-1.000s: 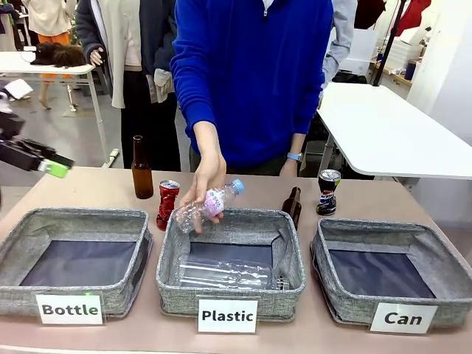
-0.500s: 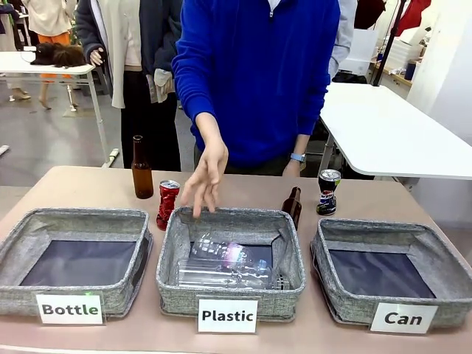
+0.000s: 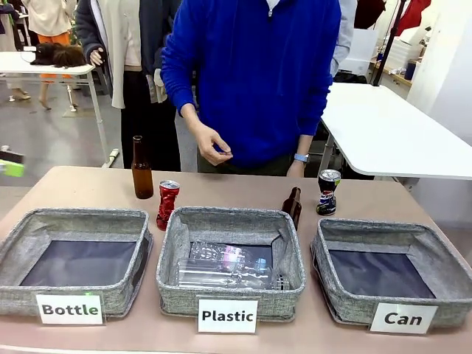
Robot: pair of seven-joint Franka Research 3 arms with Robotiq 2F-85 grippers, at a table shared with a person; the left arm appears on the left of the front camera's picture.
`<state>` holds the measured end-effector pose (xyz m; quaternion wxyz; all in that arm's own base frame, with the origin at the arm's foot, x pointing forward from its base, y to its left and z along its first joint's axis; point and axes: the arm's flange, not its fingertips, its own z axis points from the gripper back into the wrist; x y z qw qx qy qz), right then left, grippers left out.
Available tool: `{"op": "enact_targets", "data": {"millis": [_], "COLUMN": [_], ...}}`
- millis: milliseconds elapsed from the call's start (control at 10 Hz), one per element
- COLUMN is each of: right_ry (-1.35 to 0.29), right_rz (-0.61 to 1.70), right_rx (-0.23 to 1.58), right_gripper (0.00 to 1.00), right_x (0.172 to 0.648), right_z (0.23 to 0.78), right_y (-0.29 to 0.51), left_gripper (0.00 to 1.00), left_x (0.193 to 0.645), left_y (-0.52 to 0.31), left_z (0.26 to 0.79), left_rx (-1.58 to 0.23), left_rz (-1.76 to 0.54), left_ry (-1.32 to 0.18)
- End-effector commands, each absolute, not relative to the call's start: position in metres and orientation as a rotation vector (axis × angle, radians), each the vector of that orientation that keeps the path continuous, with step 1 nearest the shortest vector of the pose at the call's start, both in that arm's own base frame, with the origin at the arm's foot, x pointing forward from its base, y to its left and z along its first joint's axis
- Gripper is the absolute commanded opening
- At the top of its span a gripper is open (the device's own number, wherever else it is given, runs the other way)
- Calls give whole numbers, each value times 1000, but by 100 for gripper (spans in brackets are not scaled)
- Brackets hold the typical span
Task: Sort the can waste into the basket.
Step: Pick up the can waste from the table and place it in the right Fabric basket.
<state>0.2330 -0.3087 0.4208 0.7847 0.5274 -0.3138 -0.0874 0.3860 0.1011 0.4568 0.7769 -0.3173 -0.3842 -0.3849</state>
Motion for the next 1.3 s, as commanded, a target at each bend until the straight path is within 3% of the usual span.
{"op": "enact_targets", "data": {"millis": [0,200,400,500,700,1200], "right_ry": [-710,-710,-710,-710,-710,-710], "right_rz": [-165,-165,-165,-165,-165,-165], "right_rx": [1142,1142,1142,1142,1142,1142], "right_gripper": [100,100,100,100,100,100], "right_x": [234,234,234,234,234,234], "right_z": [422,422,422,422,422,422], "right_y": [-311,-311,-311,-311,-311,-311], "left_gripper": [100,100,100,100,100,100], "left_x": [411,445,471,438,438,499], "left_y": [45,-20,-62,-42,-42,-74], "left_z": [446,430,428,429,429,394], "left_rx": [-630,-508,-504,-532,-532,-542], "left_rz": [-907,-965,-868,-1000,-1000,-1102], "left_ry": [-744,-654,-718,-680,-680,-775]}}
